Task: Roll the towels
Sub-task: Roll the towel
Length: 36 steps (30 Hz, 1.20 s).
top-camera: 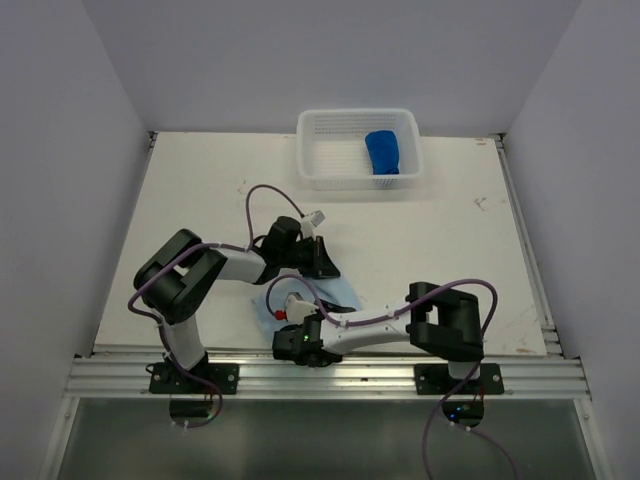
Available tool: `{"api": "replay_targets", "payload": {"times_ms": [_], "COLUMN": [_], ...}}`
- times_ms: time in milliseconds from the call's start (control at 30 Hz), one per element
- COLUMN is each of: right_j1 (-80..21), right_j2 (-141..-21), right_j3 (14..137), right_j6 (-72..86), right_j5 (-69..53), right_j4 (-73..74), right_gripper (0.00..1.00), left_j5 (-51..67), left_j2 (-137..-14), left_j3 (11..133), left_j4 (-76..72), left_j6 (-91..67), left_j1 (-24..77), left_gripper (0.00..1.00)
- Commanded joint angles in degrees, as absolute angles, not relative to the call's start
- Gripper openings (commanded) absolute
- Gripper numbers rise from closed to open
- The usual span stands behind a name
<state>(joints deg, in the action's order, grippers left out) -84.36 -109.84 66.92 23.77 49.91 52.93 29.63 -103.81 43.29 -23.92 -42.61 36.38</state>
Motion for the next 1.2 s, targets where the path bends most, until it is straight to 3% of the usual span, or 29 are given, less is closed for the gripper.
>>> {"api": "replay_targets", "payload": {"times_ms": [0, 333, 567, 733, 833, 900, 1000, 1167], "right_j1": [-84.99, -87.10, -87.19, -83.34, -74.75, -70.07, -61.72, -53.01], "right_j2": [-105.91, -99.24, -85.01, -75.07, -69.64, -67.42, -66.01, -67.50], "right_j3": [66.09, 64.69, 61.53, 59.16, 54.59, 51.34, 49.22, 45.28], "right_j6": [28.39, 34.71, 38.23, 38.32, 38.23, 38.15, 37.88, 40.60], "right_j5": [45.79, 44.12, 39.99, 36.48, 29.57, 25.33, 17.15, 7.50], "right_j4": [53.70, 57.04, 54.50, 47.39, 40.01, 36.23, 29.99, 24.53], "right_gripper": [0.40, 0.46, 0.32, 0.29, 0.12, 0.07, 0.11, 0.28], "left_j5": [27.42, 27.77, 27.25, 27.16, 27.16, 27.16, 27.07, 27.25], "left_j2": [-104.15, -104.06, -102.83, -102.48, -102.22, -102.13, -101.95, -102.04], "left_j3": [43.33, 43.59, 43.07, 42.10, 41.49, 41.22, 41.13, 41.13], "left_j4": [-26.37, -26.81, -25.66, -25.84, -26.45, -26.54, -26.72, -26.54], "left_j6": [-40.52, -40.43, -39.20, -38.94, -39.11, -39.20, -39.29, -39.11], "left_j1": [35.42, 35.42, 35.33, 35.42, 35.42, 35.42, 35.42, 35.33], "left_gripper": [0.12, 0.12, 0.11, 0.11, 0.11, 0.11, 0.11, 0.11]}}
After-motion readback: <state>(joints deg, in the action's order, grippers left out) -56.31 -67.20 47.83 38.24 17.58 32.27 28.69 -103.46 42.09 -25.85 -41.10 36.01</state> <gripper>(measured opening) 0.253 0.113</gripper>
